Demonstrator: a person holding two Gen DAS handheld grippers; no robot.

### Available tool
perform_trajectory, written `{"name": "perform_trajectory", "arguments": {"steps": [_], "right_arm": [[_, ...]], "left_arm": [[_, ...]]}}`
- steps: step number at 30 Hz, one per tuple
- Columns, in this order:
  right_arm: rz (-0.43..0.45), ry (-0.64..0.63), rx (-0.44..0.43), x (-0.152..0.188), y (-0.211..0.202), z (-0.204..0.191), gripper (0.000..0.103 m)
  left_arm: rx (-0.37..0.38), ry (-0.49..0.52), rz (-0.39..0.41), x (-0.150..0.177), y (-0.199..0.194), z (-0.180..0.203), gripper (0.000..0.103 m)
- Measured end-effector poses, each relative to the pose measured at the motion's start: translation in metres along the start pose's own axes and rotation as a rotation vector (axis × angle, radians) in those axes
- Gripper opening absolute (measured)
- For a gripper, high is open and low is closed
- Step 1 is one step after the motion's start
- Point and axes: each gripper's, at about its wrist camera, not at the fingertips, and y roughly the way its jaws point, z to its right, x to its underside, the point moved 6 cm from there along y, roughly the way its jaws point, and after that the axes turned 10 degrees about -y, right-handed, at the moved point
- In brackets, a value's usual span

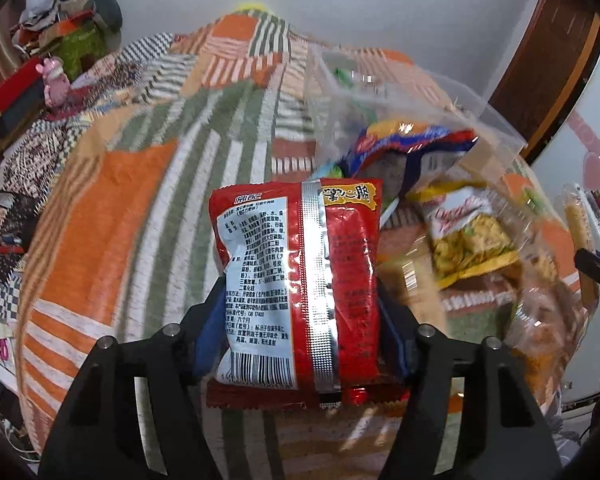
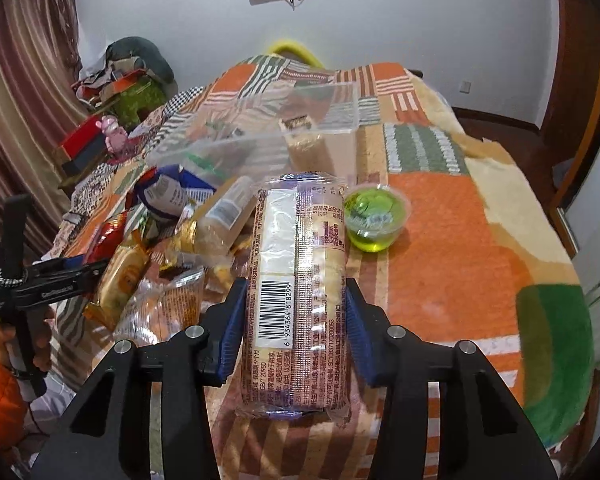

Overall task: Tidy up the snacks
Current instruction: 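Place the long bread in the box with the right tool while the left drops the red bag in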

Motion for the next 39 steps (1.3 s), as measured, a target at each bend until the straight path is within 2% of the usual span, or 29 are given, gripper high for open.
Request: {"name": "perform_trajectory", "arguments": {"steps": [9, 18, 28, 32, 39], "right_arm": [[0.084, -0.012, 0.012, -0.032, -0.012, 0.008, 0.043], [0.156, -0.03, 0.024, -0.071, -0.013, 0.016, 0.043], [0.191, -0.109, 0.05, -0.116, 0.009, 0.011, 0.043], [0.173, -0.114, 0.012, -0.131, 0.027, 0.006, 0.043], [0.117, -0.135, -0.023, -0.149, 0.067, -0.004, 0.043]], "left_arm": [[0.026, 0.022, 0.122, -0.041, -0.044, 0.017, 0.066], [0.08, 0.065, 0.208, -0.085, -0.064, 0.055, 0.066], [0.108, 0.12, 0.236, -0.132, -0.05, 0.097, 0.066], [0.12, 0.118, 0.231, -0.148, -0.038, 0.104, 0.066], [0.094, 0.139, 0.185, -0.168, -0.001, 0.108, 0.066]]}}
